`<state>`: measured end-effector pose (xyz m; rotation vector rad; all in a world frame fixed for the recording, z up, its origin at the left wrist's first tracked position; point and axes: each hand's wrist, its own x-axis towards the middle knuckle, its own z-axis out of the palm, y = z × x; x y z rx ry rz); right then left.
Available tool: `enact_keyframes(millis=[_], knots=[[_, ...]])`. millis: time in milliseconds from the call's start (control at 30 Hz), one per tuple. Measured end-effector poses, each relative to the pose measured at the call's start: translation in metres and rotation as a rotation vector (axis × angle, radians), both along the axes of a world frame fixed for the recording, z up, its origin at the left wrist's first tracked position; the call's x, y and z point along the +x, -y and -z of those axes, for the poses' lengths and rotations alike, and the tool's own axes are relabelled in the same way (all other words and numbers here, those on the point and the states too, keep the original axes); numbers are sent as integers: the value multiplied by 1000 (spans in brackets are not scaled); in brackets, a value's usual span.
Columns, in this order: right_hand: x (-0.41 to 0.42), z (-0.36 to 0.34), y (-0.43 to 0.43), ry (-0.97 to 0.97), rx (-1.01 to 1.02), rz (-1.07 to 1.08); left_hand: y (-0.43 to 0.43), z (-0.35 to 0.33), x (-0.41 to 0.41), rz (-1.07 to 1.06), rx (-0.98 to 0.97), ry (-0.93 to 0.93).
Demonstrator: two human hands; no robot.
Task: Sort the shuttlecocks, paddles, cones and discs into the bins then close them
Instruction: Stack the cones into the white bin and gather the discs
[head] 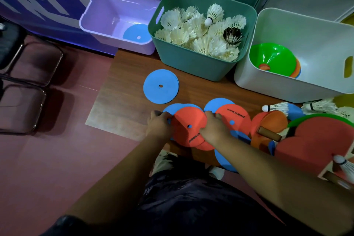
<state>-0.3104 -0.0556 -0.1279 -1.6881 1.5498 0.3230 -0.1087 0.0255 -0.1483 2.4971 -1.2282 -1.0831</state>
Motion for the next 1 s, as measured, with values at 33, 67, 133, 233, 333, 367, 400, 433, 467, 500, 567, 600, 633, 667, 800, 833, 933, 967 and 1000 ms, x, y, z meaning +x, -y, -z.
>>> enact_keyframes(millis=[33, 67, 133, 233, 333, 367, 400, 433, 467, 500, 567, 600, 633, 667, 800, 833, 933, 967, 1000], knots=[[0, 1, -2, 1, -2, 10, 1, 1, 1, -9, -3, -22], [-1, 3, -5, 6, -6, 20, 1, -1, 1, -28, -2, -32], [-2, 4, -8, 16, -6, 36, 3, -1, 2, -114, -15, -59], [-6, 5, -13, 32, -7, 37, 7, -8, -2, -252, -60, -192], [-11, 5, -17, 44, -24, 35, 10, -20, -7, -243, 6, -372], [-12, 5, -18, 49, -28, 36, 9, -23, -7, -234, 2, -391], [-14, 6, -18, 59, -29, 41, 8, -26, -7, -243, -15, -409], [-16, 5, -18, 69, -27, 46, 7, -26, -7, -263, -29, -439], [-17, 5, -19, 79, -24, 49, 5, -29, -6, -284, -34, -475], [-18, 4, -19, 86, -18, 51, 4, -32, -6, -302, -39, -519], [-19, 2, -19, 125, -22, 70, 1, -37, -6, -317, -54, -621], [-20, 2, -18, 156, -28, 90, -1, -41, -6, -317, -62, -666], [-20, -1, -17, 181, -32, 107, -3, -45, -4, -320, -75, -707], [-21, -3, -16, 212, -40, 121, -5, -51, -3, -320, -94, -738], [-22, -17, -3, 390, -49, 142, -4, -71, 13, -268, -168, -809], [-20, -22, 1, 447, -31, 163, -2, -76, 18, -261, -180, -813], [-11, -35, 12, 537, -41, 218, 11, -91, 27, -267, -233, -795], [-6, -40, 16, 537, -59, 232, 15, -95, 29, -274, -260, -789], [-2, -42, 21, 541, -70, 246, 20, -99, 30, -284, -290, -778]])
